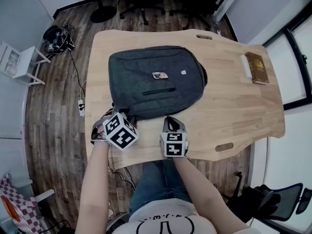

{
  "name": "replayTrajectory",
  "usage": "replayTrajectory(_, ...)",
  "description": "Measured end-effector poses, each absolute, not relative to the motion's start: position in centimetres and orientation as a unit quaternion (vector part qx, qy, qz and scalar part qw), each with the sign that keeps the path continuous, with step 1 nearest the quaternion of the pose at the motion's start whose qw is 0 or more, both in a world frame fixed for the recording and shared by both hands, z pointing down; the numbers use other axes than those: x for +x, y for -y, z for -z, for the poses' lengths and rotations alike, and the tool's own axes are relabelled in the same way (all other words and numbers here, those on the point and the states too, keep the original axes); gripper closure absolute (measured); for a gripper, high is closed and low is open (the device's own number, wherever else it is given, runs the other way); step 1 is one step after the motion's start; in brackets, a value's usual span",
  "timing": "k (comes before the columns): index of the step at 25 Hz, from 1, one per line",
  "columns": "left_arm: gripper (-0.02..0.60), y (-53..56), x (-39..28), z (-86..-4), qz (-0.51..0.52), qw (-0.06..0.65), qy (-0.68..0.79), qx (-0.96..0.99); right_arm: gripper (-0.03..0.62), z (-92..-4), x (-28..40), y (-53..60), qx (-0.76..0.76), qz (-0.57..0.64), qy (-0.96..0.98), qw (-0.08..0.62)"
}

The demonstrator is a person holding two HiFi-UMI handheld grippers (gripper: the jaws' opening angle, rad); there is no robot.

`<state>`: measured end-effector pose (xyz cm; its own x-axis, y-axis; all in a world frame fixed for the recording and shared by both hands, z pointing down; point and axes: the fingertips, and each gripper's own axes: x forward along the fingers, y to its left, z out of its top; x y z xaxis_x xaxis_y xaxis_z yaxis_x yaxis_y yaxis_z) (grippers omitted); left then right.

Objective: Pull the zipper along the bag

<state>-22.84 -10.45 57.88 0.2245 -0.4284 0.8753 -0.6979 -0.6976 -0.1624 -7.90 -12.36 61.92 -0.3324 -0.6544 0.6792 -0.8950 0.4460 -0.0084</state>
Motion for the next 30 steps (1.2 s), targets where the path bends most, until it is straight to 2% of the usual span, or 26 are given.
replayTrajectory(3, 0.463, 10.4, -22.8, -57.9, -0.504, 0.131, 0.367, 0.771, 0.519, -61.8, -8.2, 13.1, 0.5, -0.186, 0.792, 0.297)
replayTrajectory(9, 0.464, 10.6, -22.8, -58.0, -0.504, 0.132, 0.372, 0.768, 0.536, -61.6, -7.8, 12.9, 0.488, -0.188, 0.803, 0.287)
replayTrajectory(18, 0.469, 10.7, -23.0, -58.3, -0.516, 0.122, 0.381, 0.757, 0.533, -61.2, -6.6, 12.4, 0.386, -0.217, 0.83, 0.339)
replayTrajectory(24, 0.471, 10.7, -23.2, -58.4, -0.519, 0.113, 0.39, 0.753, 0.533, -61.6, -5.2, 13.1, 0.335, -0.178, 0.838, 0.392)
replayTrajectory(30, 0.471, 10.7, -23.4, -58.5, -0.518, 0.115, 0.402, 0.746, 0.531, -61.5, -2.3, 15.2, 0.325, -0.178, 0.836, 0.405)
